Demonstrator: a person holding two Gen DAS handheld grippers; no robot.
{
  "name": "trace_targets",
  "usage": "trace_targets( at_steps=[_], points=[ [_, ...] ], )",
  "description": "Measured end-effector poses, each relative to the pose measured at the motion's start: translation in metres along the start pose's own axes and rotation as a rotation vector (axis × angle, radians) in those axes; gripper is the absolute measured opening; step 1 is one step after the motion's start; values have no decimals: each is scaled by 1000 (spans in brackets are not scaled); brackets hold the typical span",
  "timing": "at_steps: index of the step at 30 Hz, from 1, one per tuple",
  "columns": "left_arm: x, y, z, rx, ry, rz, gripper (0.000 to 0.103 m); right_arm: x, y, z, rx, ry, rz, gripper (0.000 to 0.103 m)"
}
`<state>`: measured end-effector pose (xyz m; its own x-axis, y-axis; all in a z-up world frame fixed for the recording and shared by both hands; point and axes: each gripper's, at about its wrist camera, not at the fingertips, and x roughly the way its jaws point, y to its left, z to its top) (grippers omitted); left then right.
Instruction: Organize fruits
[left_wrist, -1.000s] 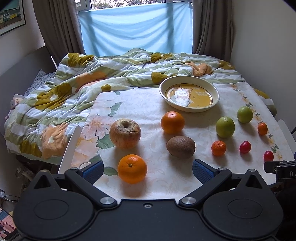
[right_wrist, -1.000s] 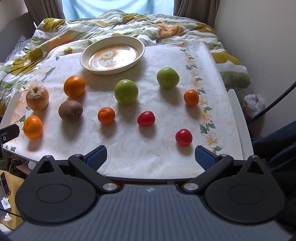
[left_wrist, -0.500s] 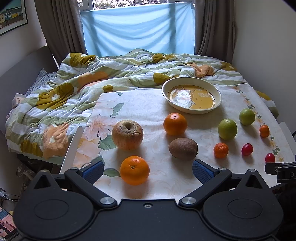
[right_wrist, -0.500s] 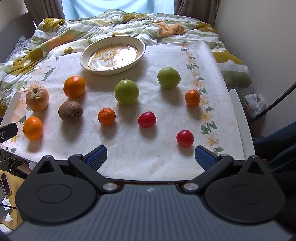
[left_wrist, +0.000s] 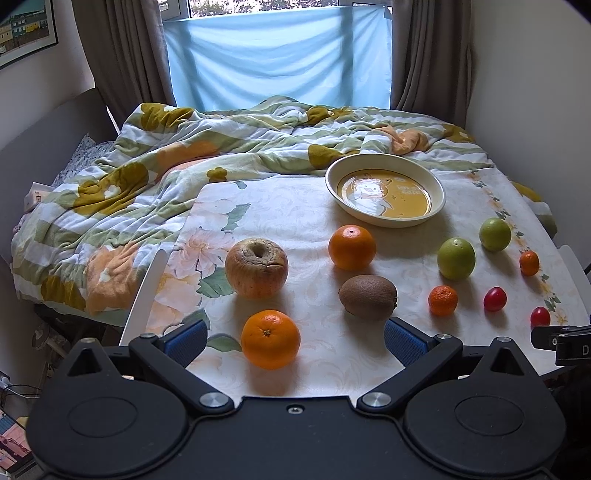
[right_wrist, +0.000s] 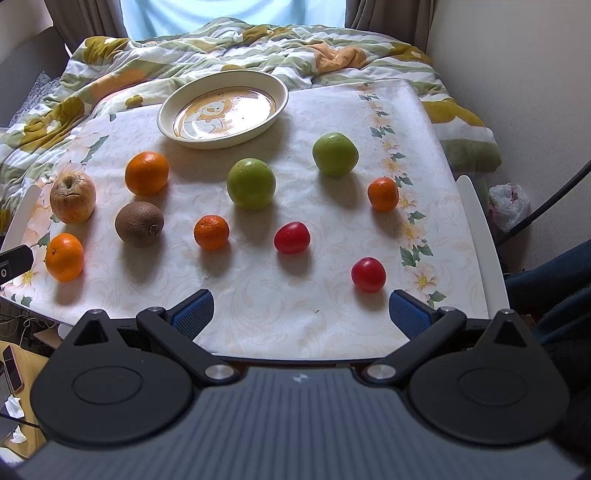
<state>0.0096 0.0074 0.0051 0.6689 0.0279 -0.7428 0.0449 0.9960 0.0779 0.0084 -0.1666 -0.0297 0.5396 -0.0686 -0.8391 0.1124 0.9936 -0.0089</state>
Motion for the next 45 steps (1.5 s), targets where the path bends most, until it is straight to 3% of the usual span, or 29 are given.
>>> trace_targets(
  at_steps=[33, 45],
  points=[
    [-8, 12, -1, -17, -10, 22, 103, -7, -2, -3, 17, -15, 3, 103],
    [42, 22, -14, -1, 19, 46, 103, 19, 20, 1, -21, -7, 9, 103]
  ],
)
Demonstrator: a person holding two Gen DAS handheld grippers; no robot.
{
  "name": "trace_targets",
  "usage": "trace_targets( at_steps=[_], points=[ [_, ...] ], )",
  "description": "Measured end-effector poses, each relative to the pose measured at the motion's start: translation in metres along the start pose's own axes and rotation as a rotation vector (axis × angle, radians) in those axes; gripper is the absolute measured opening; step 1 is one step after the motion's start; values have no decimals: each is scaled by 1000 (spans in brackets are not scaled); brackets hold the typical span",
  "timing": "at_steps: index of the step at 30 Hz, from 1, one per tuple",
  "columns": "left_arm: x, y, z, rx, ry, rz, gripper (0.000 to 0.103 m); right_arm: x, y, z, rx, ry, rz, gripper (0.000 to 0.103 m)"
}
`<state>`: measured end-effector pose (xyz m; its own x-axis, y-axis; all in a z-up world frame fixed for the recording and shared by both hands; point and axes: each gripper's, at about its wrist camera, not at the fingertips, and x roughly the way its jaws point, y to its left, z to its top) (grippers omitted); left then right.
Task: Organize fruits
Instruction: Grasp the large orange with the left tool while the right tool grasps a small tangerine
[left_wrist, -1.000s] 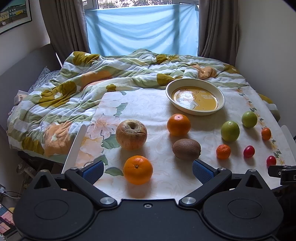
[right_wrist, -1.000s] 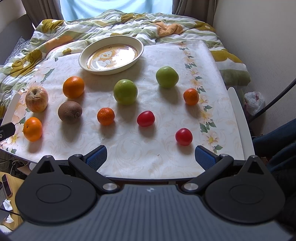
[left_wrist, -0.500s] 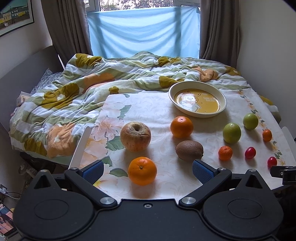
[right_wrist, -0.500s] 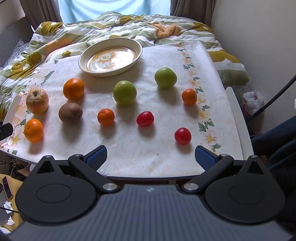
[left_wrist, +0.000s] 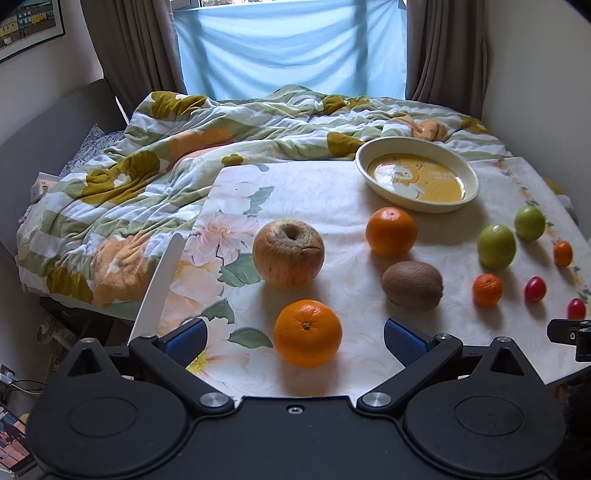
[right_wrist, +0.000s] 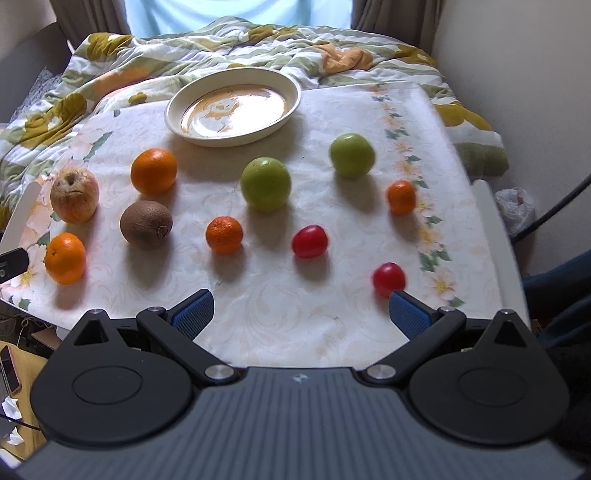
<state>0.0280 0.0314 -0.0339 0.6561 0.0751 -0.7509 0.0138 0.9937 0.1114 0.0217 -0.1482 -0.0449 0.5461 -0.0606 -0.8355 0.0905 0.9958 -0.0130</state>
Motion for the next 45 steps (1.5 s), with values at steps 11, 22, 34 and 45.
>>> trace_targets(
  at_steps=[11, 22, 34, 45],
  points=[
    [51, -7, -21, -17, -10, 31, 95, 58, 28, -10, -104, -54, 76, 103],
    [66, -13, -26, -62, -29, 39, 72, 87, 44, -7, -202, -115, 166, 88],
    [67, -17, -26, -57, -31, 41, 63, 95, 43, 7, -204, -164, 203, 62],
    [51, -19, -23, -84, -36, 33, 63, 84, 44, 13, -238, -195, 236, 51]
  ],
)
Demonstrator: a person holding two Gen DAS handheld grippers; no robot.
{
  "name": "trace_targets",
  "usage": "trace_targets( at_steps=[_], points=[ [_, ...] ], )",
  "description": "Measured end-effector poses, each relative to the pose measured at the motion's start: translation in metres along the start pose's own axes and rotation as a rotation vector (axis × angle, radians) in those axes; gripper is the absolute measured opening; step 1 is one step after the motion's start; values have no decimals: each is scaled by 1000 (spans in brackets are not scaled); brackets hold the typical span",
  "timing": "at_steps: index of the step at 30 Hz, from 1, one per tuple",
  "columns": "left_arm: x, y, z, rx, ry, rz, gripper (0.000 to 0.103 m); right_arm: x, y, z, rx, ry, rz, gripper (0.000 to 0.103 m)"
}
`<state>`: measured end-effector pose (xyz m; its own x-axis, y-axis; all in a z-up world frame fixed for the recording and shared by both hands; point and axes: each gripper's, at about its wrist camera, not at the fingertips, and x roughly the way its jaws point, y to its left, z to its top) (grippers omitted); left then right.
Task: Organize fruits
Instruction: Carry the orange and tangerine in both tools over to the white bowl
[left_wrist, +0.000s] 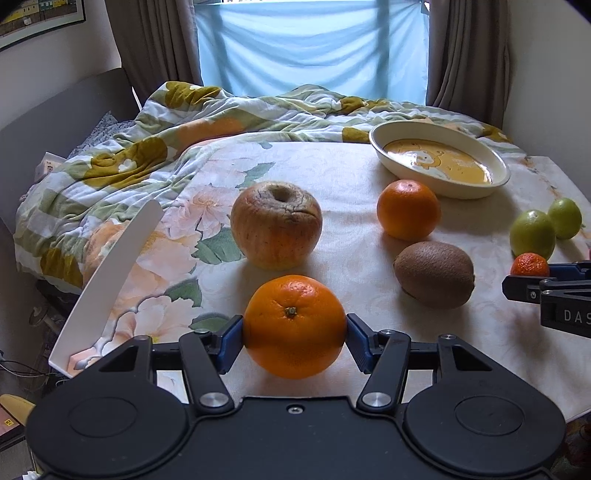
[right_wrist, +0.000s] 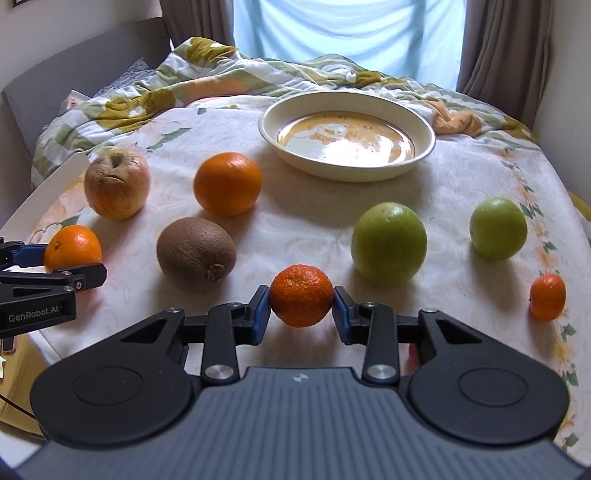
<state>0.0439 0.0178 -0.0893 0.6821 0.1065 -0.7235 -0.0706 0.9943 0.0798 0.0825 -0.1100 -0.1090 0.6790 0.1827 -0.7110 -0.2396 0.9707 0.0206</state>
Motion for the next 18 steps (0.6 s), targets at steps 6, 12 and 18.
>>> trace_targets(
  at_steps=[6, 12, 18],
  points=[
    [-24, -7, 14, -8, -33, -2, 63, -18, -6, 9, 10, -23, 17, 51],
    [-49, -19, 38, 6, -59, -10, 63, -43, -19, 22, 24, -48, 12, 51],
    [-70, -34, 68, 26, -96, -19, 63, -71, -41, 41, 28, -67, -16, 51]
  ],
)
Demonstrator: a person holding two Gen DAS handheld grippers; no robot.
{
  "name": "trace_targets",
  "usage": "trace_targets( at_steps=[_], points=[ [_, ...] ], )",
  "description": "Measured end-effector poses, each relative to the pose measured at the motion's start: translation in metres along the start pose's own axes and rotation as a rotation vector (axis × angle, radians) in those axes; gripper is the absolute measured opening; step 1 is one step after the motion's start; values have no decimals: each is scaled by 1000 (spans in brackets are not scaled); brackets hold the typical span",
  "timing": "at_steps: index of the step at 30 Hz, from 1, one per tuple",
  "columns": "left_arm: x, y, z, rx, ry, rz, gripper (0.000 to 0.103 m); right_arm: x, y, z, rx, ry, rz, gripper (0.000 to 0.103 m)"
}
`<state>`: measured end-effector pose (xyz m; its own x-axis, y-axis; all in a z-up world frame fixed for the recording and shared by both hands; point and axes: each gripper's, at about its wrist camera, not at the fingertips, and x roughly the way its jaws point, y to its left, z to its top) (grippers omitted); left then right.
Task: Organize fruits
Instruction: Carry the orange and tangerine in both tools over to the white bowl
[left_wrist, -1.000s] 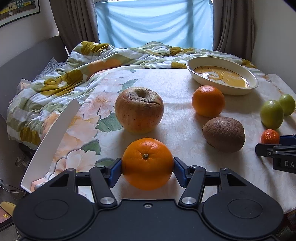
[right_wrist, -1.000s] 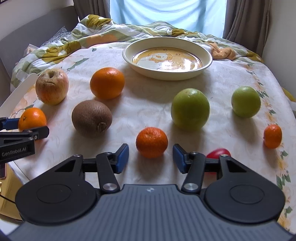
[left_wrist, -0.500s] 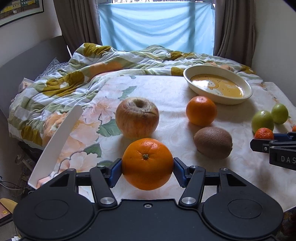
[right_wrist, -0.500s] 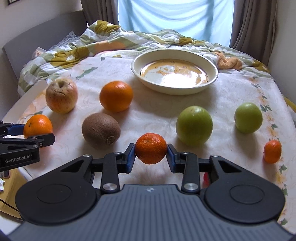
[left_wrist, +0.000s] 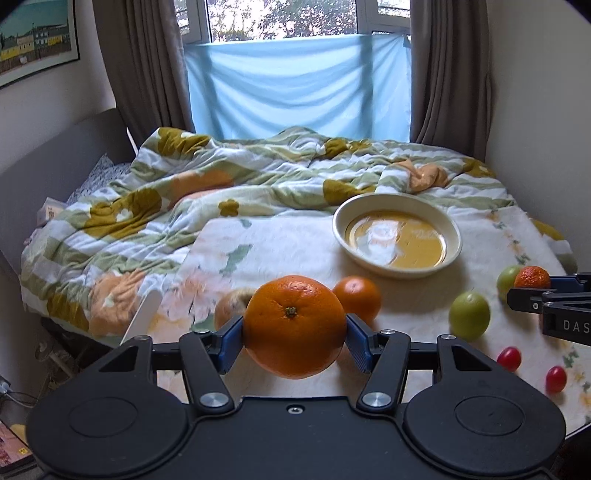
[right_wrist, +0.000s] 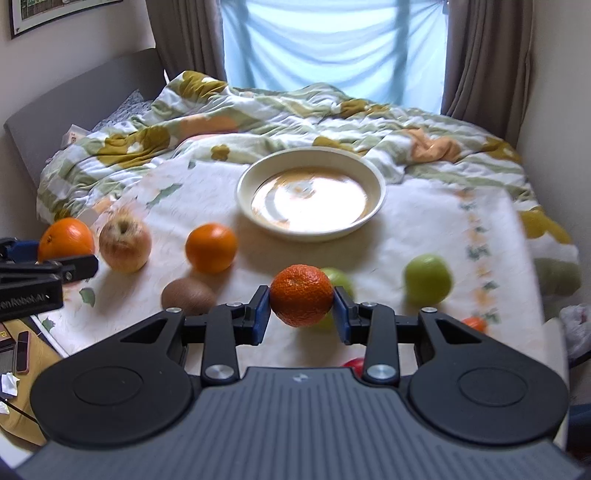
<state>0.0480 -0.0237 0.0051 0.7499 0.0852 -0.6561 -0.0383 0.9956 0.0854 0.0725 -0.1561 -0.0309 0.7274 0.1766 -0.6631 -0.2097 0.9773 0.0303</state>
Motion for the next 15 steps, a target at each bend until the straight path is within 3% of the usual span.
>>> trace_targets(
  at_steps=[7, 15],
  points=[
    [-3, -12, 47, -3, -53, -53, 63, -23, -35, 38, -33, -30, -18, 51],
    [34, -28, 112, 50, -80, -129, 63, -19, -69, 94, -44, -71, -2, 51]
  ],
)
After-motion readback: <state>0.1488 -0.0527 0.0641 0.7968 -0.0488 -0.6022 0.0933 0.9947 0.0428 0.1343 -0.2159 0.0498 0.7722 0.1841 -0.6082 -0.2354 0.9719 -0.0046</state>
